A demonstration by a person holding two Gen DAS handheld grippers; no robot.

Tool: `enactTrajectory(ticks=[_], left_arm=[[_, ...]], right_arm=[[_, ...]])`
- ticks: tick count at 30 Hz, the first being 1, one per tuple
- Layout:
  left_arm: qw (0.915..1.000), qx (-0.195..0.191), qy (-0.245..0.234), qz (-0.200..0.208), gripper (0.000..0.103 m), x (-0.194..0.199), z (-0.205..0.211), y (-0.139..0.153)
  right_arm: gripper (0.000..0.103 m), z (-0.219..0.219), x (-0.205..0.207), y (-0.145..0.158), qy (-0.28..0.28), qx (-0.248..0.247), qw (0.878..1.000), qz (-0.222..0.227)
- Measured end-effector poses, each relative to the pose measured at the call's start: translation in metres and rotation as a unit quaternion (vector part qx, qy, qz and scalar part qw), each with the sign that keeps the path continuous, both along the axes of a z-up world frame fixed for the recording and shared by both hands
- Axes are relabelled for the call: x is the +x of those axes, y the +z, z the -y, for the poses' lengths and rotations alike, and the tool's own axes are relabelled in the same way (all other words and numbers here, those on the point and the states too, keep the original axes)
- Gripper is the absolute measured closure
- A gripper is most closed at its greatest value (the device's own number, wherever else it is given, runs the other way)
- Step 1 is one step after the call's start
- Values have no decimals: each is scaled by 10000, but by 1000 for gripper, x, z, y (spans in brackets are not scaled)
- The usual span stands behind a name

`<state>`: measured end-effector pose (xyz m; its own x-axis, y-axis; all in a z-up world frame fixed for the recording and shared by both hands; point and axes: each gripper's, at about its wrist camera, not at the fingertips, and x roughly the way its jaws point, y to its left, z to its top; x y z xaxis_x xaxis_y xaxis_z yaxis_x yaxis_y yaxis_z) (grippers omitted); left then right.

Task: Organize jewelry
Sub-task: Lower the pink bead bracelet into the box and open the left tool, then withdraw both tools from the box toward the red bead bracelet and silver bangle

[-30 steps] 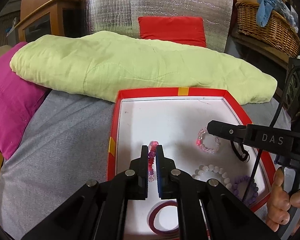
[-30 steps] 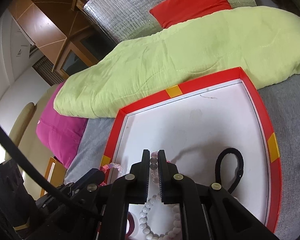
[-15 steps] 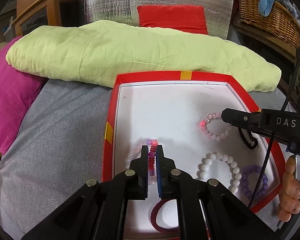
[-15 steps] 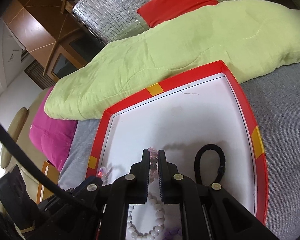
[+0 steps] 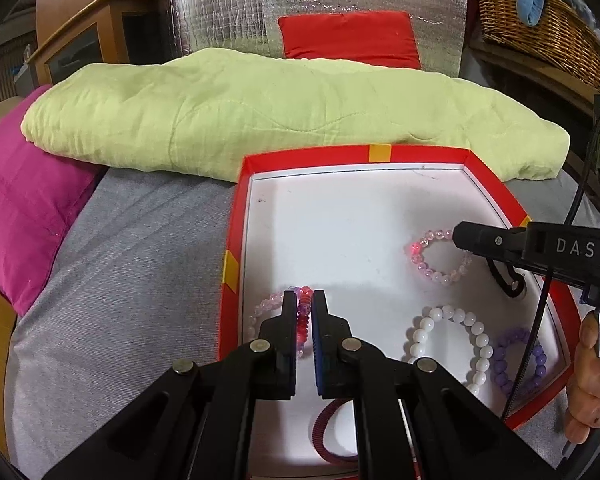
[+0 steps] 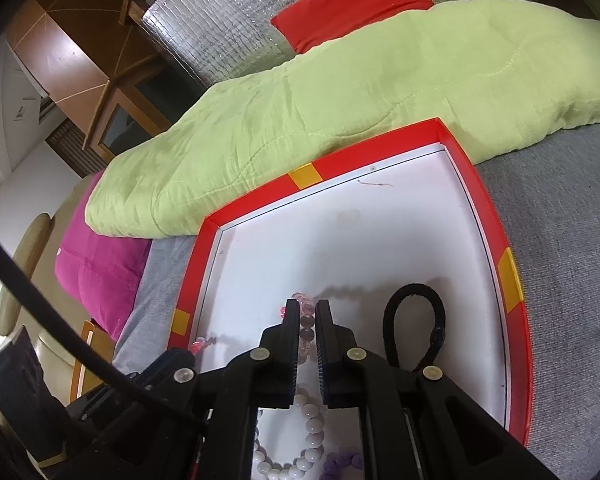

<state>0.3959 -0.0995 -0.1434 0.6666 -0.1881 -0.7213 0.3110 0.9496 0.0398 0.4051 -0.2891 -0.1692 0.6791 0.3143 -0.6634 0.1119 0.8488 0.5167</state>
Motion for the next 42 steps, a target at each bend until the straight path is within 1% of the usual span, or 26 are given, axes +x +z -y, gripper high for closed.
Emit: enactTrajectory(ticks=[6,9,12,14,15,16,17,18,19,20,22,23,24,25,29,32,35,42], left_arm=[[9999,137,37,87,96,-1,1,1],[9996,235,6,175,96,-3,5,2],[9992,287,-80,249,95,-6,9,5],[9989,325,-104,306,90,-9,11,7],[9988,344,-110,332,85,-9,12,8],[9985,386,-110,383,77,-11,13,10],[9980,424,-101,452,72,-13,14,13],[9976,439,-92,526,64,-15,15,15],[9970,453,-82,616,59,-17,15,19],[9965,475,-69,690,58,-19,16,22],[9953,519,-42,817,49,-24,18,29],[9946,536,-33,885,47,-26,19,32],[9937,563,-11,974,42,-29,19,37],[9924,596,22,1079,39,-33,20,42],[9886,575,89,1389,37,-50,20,63],[9867,510,130,1539,33,-60,18,75],[9855,407,175,1635,32,-72,14,88],[9839,295,150,1755,32,-91,9,104]], right_arm=[[94,0,0,-1,-18,-21,10000,-29],[91,0,0,0,-22,-34,10000,-37],[91,-2,0,1,-56,-151,9999,-30],[91,-2,0,2,-56,-206,9998,-36],[91,-2,0,2,-65,-227,9997,-34],[91,-2,0,3,-84,-252,9996,-34],[91,-1,0,3,-83,-250,9996,-28],[91,-1,0,4,-81,-250,9997,-15],[91,-1,-1,6,-88,-273,9996,-3],[91,0,-2,7,-97,-290,9995,10],[91,1,-3,9,-107,-251,9996,10],[87,2,-4,11,-114,-217,9997,15],[81,3,-6,13,-130,-211,9997,17],[76,4,-7,15,-153,-209,9997,17],[75,5,-17,24,-176,-234,9995,80],[75,2,-27,33,-161,-346,9992,133],[75,-2,-38,42,-127,-471,9986,182],[75,-14,-64,63,32,-739,9967,336]])
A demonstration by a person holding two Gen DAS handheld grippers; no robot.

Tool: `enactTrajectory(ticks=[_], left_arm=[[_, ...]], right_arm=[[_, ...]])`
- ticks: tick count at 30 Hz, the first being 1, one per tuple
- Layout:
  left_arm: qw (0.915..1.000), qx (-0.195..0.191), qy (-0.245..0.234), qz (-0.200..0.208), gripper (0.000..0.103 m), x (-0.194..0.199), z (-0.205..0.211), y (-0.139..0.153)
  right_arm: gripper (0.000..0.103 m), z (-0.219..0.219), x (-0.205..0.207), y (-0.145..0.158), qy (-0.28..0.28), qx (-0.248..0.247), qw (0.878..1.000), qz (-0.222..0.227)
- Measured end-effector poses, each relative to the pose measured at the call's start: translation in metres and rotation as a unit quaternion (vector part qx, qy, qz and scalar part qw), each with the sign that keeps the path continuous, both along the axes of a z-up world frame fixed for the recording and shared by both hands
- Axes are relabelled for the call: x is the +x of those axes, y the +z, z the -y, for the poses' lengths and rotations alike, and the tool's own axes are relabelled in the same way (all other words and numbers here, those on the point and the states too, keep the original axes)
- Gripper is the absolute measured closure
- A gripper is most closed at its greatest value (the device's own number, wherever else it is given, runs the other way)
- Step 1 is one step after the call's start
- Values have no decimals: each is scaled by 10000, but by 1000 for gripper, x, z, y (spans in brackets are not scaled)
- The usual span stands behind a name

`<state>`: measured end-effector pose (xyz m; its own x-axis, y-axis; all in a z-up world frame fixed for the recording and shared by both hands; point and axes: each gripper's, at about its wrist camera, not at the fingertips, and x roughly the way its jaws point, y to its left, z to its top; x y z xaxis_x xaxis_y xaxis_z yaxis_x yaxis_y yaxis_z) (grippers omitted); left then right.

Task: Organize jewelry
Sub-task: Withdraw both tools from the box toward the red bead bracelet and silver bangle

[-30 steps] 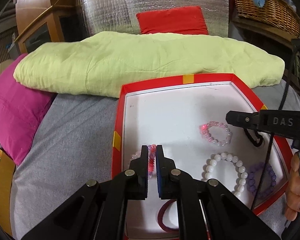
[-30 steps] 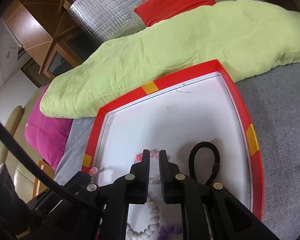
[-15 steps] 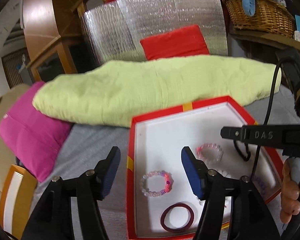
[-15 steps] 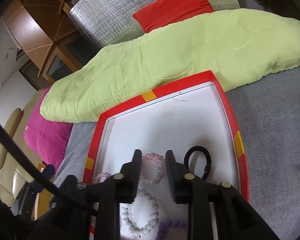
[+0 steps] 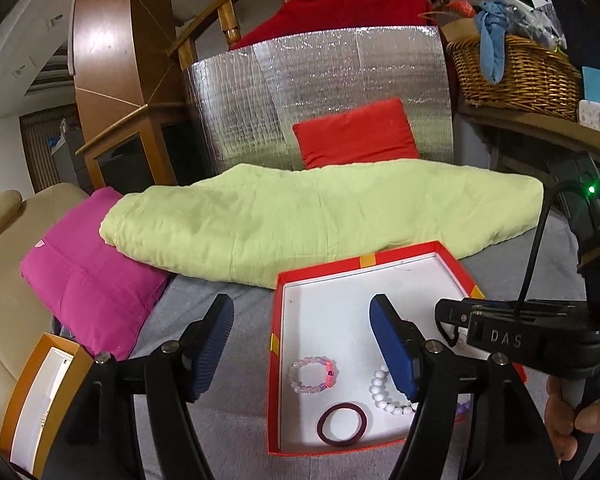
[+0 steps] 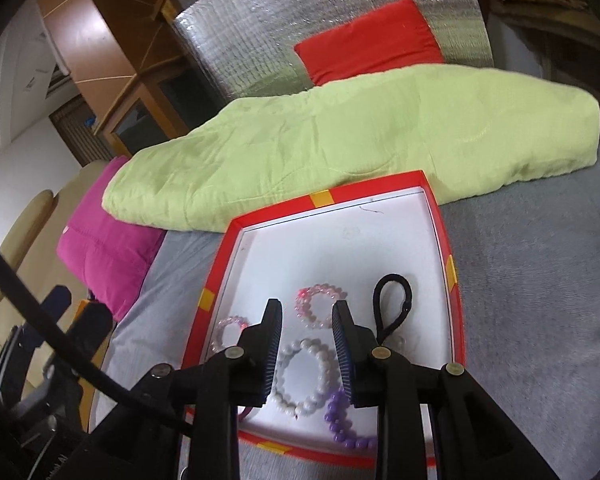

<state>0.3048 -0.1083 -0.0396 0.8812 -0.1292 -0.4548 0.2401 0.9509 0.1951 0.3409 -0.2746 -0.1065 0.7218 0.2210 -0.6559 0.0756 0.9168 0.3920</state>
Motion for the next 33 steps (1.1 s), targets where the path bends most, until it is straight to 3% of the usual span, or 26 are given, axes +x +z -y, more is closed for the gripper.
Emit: enactTrajectory(ticks=[15,25,33], left_arm=[[10000,-5,-27,52,32,-15,-2,9],[9979,-268,256,-524,32,-17,-40,-7],[9945,-278,476,-888,32,-42,-69,-26]], right_arm=[[75,6,-41,17,-52,-158,9998,140],[75,28,-95,11,-254,-106,9996,48],[75,32,-131,-2,-194,101,9997,-148]])
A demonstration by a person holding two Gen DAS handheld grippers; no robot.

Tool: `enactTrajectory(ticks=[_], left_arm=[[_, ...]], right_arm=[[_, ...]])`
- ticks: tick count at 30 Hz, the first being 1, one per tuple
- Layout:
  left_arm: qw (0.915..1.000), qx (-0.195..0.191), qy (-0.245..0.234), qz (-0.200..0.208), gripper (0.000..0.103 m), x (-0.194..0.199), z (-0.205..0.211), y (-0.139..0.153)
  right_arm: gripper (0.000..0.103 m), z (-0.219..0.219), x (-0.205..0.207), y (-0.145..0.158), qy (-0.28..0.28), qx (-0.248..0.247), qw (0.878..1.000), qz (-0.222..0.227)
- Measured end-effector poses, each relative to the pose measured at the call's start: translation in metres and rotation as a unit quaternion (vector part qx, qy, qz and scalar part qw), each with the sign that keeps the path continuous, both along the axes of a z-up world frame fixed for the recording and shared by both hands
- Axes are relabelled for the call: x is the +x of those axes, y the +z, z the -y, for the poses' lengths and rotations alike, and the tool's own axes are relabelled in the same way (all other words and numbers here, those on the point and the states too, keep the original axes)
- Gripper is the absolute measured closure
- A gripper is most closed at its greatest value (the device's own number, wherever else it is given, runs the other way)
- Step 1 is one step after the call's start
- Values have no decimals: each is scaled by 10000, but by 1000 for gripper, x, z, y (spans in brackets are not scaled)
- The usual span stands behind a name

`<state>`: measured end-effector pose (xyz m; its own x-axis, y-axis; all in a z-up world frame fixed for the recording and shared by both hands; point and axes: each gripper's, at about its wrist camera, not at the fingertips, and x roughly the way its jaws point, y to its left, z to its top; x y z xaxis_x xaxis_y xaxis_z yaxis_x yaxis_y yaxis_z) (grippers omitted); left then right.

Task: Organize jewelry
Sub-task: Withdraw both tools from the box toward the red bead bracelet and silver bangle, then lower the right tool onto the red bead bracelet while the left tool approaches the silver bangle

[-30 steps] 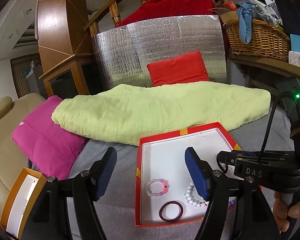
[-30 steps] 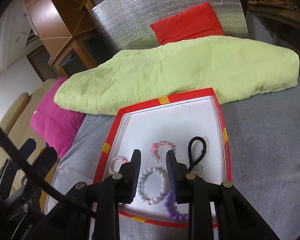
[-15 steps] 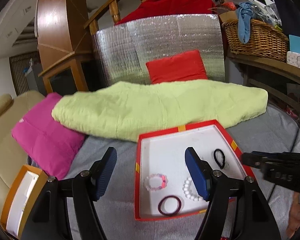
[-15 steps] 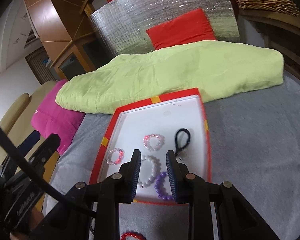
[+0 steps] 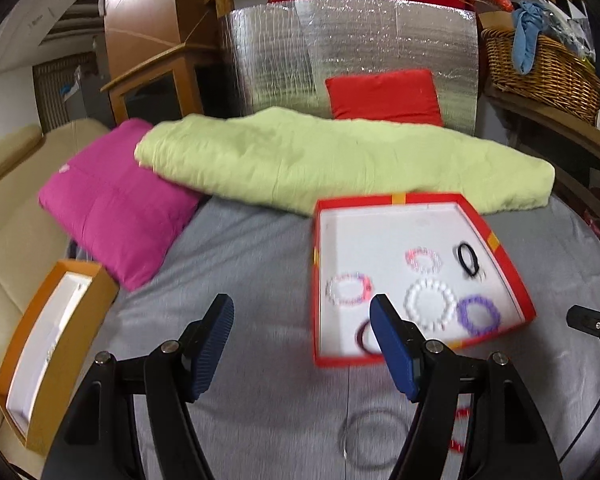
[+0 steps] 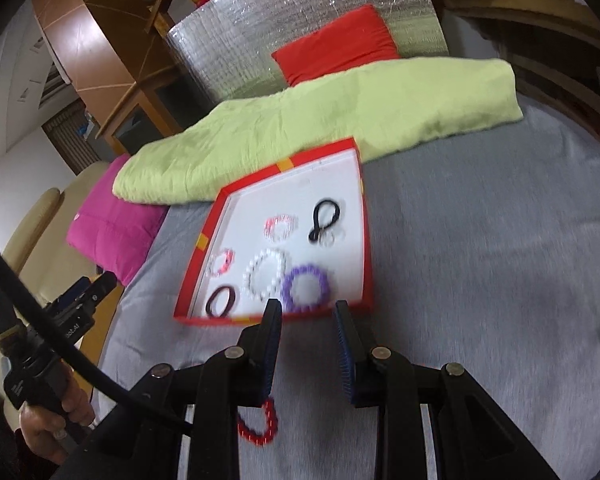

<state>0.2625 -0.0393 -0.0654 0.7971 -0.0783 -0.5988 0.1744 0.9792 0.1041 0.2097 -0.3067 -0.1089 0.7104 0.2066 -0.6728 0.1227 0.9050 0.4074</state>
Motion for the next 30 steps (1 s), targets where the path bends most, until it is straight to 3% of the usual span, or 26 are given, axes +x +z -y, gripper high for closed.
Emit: enactTrajectory(ticks=[8,18,20,22,29,30], left_arm=[[9989,210,-161,-382,32,-27,-12,-24],[9917,207,-125,-1261,32,-16,-18,-60],[9897,225,-189,-1404,32,-14,-15,-67],[9889,305,-236,-1434,32,-14,-12,-70],[9874,411,-388,-1478,32,-16,-7,-72],[9873,419,-400,-1481,32,-15,-7,-72]], right_arm=[[75,-20,-28,-15,447,-255,9984,-215],[74,-46,-39,-46,1014,-509,9912,-685],[66,-50,-36,-49,1101,-507,9900,-722],[53,-54,-33,-52,1111,-439,9900,-745],[53,-74,-24,-58,1266,-535,9881,-690],[57,-77,-23,-59,1270,-590,9877,-701]])
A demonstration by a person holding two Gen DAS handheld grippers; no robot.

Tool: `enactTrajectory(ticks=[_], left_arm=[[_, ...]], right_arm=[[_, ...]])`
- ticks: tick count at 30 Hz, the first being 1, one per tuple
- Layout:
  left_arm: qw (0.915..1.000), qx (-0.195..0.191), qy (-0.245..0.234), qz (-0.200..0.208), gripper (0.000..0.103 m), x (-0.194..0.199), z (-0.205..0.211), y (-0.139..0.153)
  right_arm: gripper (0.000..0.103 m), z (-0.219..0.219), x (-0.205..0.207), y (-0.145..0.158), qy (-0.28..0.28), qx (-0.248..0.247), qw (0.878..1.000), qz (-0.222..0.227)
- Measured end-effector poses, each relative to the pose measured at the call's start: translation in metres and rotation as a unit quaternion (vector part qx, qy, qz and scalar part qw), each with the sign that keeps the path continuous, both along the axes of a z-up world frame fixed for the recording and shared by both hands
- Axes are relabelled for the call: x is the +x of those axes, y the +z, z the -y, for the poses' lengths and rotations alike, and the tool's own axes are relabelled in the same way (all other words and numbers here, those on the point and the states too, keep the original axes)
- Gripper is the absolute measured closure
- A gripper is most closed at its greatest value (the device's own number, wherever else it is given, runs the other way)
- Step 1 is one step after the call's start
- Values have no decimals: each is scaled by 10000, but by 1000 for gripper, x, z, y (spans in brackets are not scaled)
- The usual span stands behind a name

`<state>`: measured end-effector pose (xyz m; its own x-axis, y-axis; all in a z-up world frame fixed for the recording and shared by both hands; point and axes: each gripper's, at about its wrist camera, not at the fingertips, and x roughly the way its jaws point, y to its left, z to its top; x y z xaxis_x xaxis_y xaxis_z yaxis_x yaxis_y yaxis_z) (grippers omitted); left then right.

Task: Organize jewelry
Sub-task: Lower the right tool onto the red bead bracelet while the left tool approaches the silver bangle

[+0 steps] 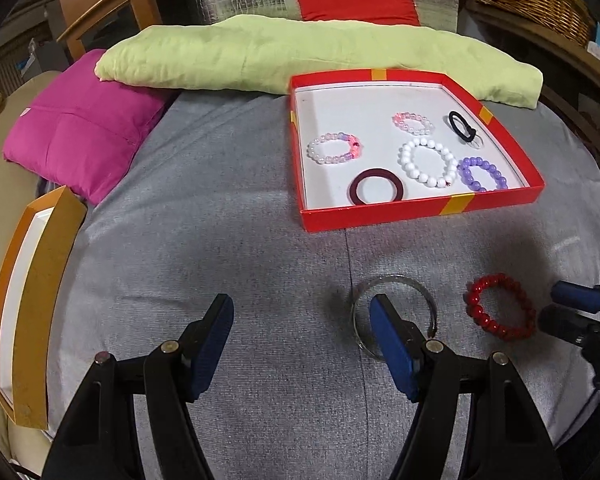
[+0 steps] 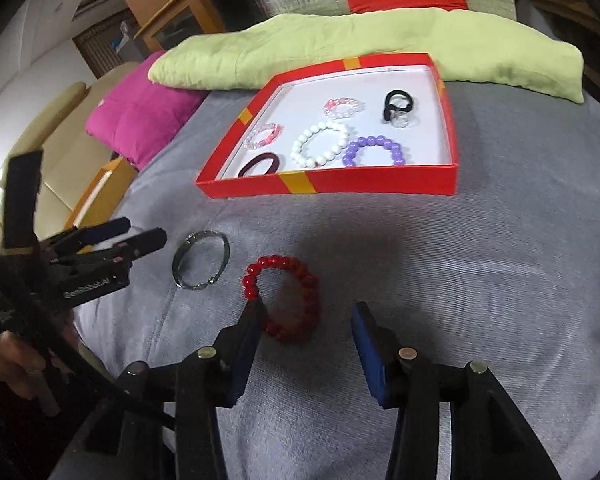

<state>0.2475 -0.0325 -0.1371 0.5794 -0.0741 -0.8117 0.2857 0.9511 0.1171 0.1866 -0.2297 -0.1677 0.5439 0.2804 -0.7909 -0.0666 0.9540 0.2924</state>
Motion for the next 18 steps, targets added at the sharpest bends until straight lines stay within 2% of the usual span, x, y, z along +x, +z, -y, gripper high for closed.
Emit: enactTrajectory(ticks=[1,2,5,7,10,18], left_arm=[[10000,13,-20,-6,32,-1,0,0],[10000,19,-42,-15,32,-1,0,0],[9999,18,-94,-48,32,-2,0,-1],[9999,9,-132,-95,32,-3,0,-3],[9997,11,-188,-142,32,-4,1,-5],[9982,-134,-509,-301,32,-7,15,-7]], right_arm=[[66,-4,1,-2,21,-81,10000,-9],[69,-7,2,-4,62,-136,9999,-35],[73,-14,6,-10,69,-321,9994,-95],[87,-17,8,-14,101,-497,9986,-119],[93,-19,8,-15,120,-671,9977,-55],[93,2,3,-9,-91,-632,9980,18]])
